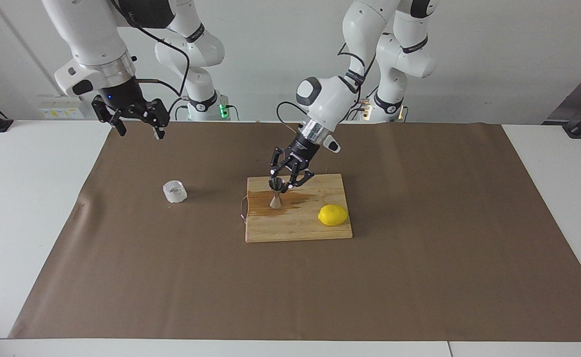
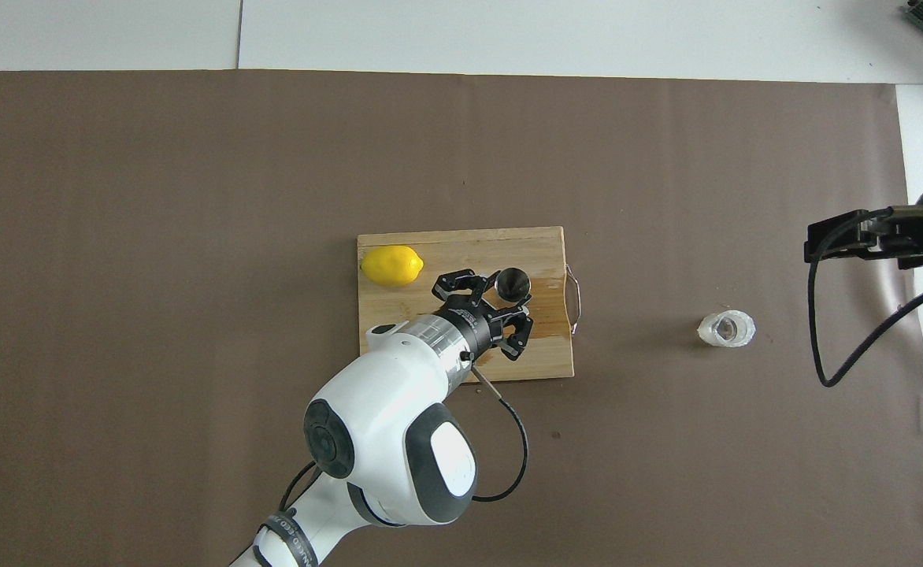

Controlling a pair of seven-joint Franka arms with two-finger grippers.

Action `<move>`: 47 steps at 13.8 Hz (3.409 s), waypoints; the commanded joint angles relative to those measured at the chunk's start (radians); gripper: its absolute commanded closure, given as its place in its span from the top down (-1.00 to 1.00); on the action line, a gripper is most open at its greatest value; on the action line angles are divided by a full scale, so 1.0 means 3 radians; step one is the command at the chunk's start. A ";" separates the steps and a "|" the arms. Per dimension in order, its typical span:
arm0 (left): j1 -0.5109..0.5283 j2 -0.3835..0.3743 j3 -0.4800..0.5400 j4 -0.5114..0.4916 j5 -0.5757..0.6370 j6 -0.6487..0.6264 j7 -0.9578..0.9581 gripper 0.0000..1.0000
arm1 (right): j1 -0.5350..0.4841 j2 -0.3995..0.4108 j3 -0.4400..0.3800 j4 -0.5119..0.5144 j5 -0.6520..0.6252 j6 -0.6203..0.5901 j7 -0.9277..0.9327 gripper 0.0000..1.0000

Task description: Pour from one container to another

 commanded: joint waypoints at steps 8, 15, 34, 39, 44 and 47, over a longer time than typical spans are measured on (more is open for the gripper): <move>-0.0099 0.0055 0.0058 0.0104 -0.0012 0.0051 0.0080 1.00 | -0.0048 -0.0061 0.0023 -0.0066 0.0068 -0.0010 -0.0079 1.00; 0.0223 -0.0252 0.0115 0.0074 0.0039 -0.0526 0.0590 1.00 | -0.0048 -0.0061 0.0018 -0.0066 0.0068 -0.0010 -0.0079 1.00; 0.2181 -0.0467 0.0207 0.0570 0.2800 -0.3191 0.2732 1.00 | -0.0048 -0.0061 0.0018 -0.0066 0.0068 -0.0010 -0.0079 1.00; 0.2509 -0.0534 0.0207 0.0616 0.3040 -0.3370 0.3713 1.00 | -0.0048 -0.0061 0.0023 -0.0066 0.0068 -0.0010 -0.0079 1.00; 0.2683 -0.0528 0.0207 0.0713 0.3367 -0.3472 0.4577 1.00 | -0.0048 -0.0061 0.0018 -0.0066 0.0068 -0.0010 -0.0079 1.00; 0.2800 -0.0528 0.0212 0.0733 0.3444 -0.3477 0.5303 1.00 | -0.0048 -0.0061 0.0018 -0.0066 0.0068 -0.0010 -0.0079 1.00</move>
